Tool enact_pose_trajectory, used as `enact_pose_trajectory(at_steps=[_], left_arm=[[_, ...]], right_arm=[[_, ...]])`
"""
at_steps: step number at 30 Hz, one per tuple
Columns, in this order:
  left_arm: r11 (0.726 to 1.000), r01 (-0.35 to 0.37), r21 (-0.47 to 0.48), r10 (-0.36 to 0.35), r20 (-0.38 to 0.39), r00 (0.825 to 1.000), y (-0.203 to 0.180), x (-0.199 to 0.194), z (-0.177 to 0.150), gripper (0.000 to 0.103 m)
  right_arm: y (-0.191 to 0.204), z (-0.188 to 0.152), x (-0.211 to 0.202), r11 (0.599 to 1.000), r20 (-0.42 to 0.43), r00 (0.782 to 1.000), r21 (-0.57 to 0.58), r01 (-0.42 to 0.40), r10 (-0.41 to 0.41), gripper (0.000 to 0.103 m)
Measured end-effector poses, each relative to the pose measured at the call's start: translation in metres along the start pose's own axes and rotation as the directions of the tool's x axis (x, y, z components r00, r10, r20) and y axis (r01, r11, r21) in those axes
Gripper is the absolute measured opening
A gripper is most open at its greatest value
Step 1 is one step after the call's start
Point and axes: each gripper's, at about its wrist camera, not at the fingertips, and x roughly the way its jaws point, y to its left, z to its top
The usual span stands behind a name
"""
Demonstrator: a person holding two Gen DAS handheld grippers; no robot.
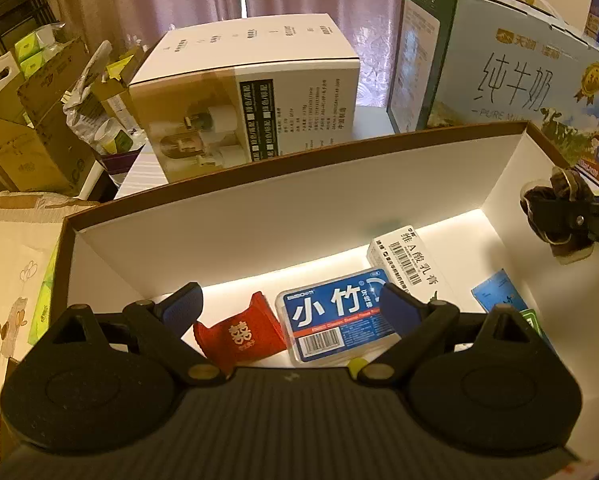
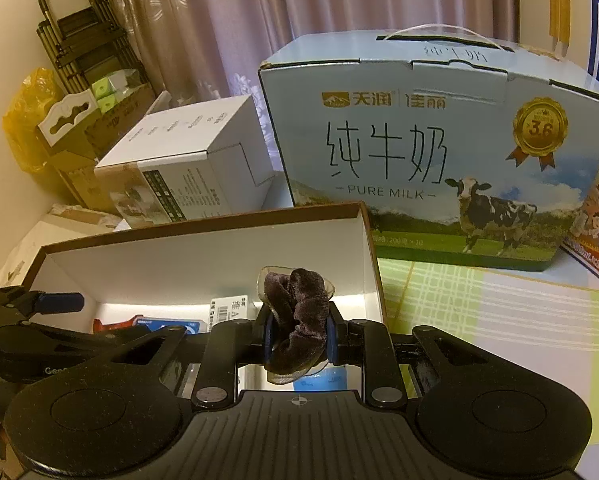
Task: Organize objects
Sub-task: 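Open the left gripper to drop the floss case while the right gripper releases the scrunchie, then withdraw both grippers from the brown box toward the pill bottle and hair clip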
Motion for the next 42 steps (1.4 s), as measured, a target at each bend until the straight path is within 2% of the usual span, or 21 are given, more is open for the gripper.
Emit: enact_pose_trajectory(at_steps=[9, 12, 14, 17, 19, 33, 42], left_arm=[[1.0, 0.012, -0.013, -0.012, 0.001, 1.0, 0.003, -0.007, 0.0, 0.093], [1.0, 0.014, -0.014, -0.014, 0.005, 1.0, 0.004, -0.009, 0.0, 0.093], [1.0, 0.015, -0.017, -0.015, 0.008, 1.0, 0.005, -0.011, 0.0, 0.093], [1.0, 0.021, -0.021, -0.02, 0.014, 1.0, 0.005, -0.014, 0.0, 0.096], [0.999, 0.022, -0.024, -0.022, 0.016, 1.0, 0.005, -0.016, 0.0, 0.097], [0.998, 0.037, -0.047, -0.036, 0.039, 0.999, 0.007, -0.034, 0.003, 0.098], [0.996, 0.055, -0.067, -0.051, 0.063, 0.997, 0.009, -0.061, -0.003, 0.098]], right_arm=[[0.005, 0.007, -0.001, 1.0, 0.036, 0.999, -0.007, -0.008, 0.009, 0.023], [0.005, 0.009, -0.003, 1.0, 0.059, 0.998, -0.006, -0.017, 0.017, 0.039], [0.005, 0.01, -0.005, 1.0, 0.087, 0.996, 0.0, -0.01, 0.009, 0.055], [0.005, 0.011, -0.012, 1.0, 0.133, 0.991, -0.004, -0.014, 0.014, 0.066], [0.006, 0.013, -0.015, 1.0, 0.146, 0.989, -0.01, -0.017, 0.019, 0.068], [-0.004, 0.004, -0.033, 0.999, 0.15, 0.988, 0.019, -0.037, 0.034, 0.071], [-0.006, -0.009, -0.064, 0.997, 0.166, 0.984, 0.044, -0.07, 0.062, 0.071]])
